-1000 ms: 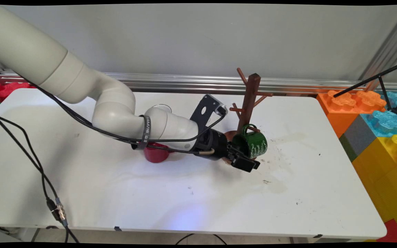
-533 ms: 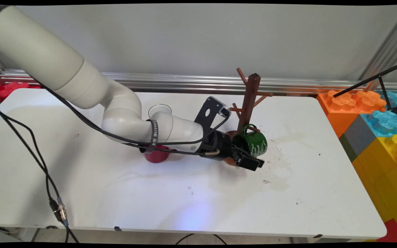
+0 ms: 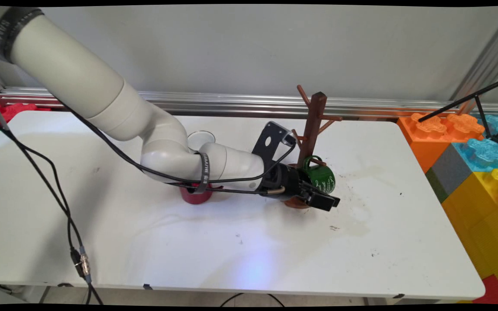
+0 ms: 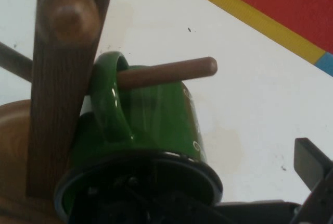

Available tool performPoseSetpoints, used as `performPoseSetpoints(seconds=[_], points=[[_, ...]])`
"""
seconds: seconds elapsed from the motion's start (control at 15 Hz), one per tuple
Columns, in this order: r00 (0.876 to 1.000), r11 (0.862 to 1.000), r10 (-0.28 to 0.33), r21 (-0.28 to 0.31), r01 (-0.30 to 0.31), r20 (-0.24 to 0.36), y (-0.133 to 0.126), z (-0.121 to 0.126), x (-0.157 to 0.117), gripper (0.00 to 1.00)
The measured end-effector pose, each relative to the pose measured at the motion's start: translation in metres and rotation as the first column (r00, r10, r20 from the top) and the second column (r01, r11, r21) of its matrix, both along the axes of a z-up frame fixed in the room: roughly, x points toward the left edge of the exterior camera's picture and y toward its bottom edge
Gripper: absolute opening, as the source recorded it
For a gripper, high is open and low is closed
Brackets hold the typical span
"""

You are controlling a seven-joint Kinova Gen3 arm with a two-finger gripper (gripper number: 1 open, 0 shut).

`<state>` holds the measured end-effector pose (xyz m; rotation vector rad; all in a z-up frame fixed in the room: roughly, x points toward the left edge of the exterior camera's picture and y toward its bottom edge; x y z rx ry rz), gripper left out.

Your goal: Pick up the green mug from the rack

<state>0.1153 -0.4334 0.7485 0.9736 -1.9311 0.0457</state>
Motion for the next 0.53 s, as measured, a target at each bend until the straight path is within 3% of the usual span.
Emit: performPoseSetpoints(seconds=[0.33,0.4,0.53], points=[[1.000,1.000,0.010,0.003,-0.010,-0.008,-0.0041,-0.0048,-0.0052,1.00],[1.000,1.000,0.012,0.003,-0.012,-0.009,-0.0046,-0.0055,-0.0057,0.00],[1.000,1.000,0.015,0.004,-0.015,-0.011,-0.0053,-0.0064,-0.0063,0.00]])
